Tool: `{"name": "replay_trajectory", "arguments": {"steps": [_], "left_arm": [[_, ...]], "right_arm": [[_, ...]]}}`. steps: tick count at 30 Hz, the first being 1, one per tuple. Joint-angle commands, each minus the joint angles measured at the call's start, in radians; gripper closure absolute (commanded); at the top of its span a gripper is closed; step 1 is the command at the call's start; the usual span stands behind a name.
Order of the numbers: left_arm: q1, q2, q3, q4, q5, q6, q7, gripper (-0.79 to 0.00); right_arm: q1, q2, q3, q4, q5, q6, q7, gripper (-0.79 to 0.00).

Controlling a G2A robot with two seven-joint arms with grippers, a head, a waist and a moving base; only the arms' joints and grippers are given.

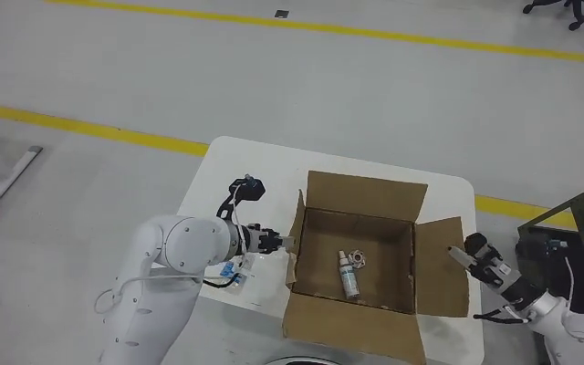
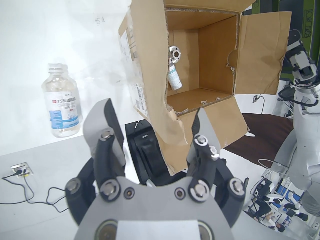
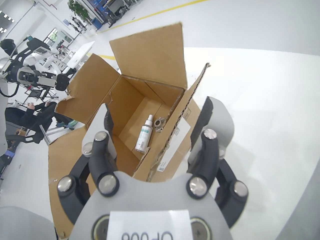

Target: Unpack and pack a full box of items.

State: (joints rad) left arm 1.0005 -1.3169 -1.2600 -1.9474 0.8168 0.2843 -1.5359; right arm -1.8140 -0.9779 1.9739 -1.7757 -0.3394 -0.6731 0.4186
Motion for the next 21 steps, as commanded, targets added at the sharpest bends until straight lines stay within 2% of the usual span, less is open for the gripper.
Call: {"name": "replay_trajectory", "arguments": {"steps": [1, 3, 4, 5, 6, 8, 12, 16, 19, 21], "left_arm": [[-0.002, 0.009, -0.004, -0.016, 0.058, -0.004, 0.000, -0.785], [0.004, 0.018, 0.000, -0.032, 0.143, -0.019, 0.000, -0.785], [0.008, 0.020, -0.004, -0.035, 0.150, -0.012, 0.000, -0.785], [0.009, 0.021, -0.014, -0.037, 0.140, -0.004, 0.000, -0.785], [0.009, 0.024, -0.024, -0.038, 0.149, -0.005, 0.000, -0.785], [0.010, 0.030, -0.035, -0.045, 0.200, -0.013, 0.001, -0.785], [0.020, 0.036, -0.051, -0.060, 0.244, -0.010, 0.004, -0.785], [0.023, 0.037, -0.060, -0.068, 0.225, -0.003, 0.000, -0.785], [0.023, 0.037, -0.060, -0.068, 0.225, -0.003, 0.000, -0.785], [0.023, 0.037, -0.060, -0.068, 0.225, -0.003, 0.000, -0.785]], "right_arm": [[-0.015, -0.003, 0.029, -0.039, -0.046, 0.019, -0.054, -0.785], [-0.033, -0.006, 0.046, -0.111, -0.120, 0.022, -0.090, -0.785], [-0.043, -0.008, 0.051, -0.147, -0.158, 0.018, -0.106, -0.699], [-0.053, -0.009, 0.054, -0.179, -0.197, 0.022, -0.116, -0.382], [-0.062, -0.011, 0.052, -0.209, -0.239, 0.031, -0.125, -0.320], [-0.076, -0.014, 0.030, -0.270, -0.329, 0.048, -0.134, -0.018], [-0.076, -0.018, -0.079, -0.339, -0.508, 0.094, -0.102, 0.000], [-0.023, -0.020, -0.214, -0.345, -0.657, 0.139, -0.062, 0.000], [0.023, -0.026, -0.324, -0.290, -0.676, 0.183, -0.044, 0.000], [0.023, -0.026, -0.324, -0.290, -0.676, 0.183, -0.044, 0.000]]}}
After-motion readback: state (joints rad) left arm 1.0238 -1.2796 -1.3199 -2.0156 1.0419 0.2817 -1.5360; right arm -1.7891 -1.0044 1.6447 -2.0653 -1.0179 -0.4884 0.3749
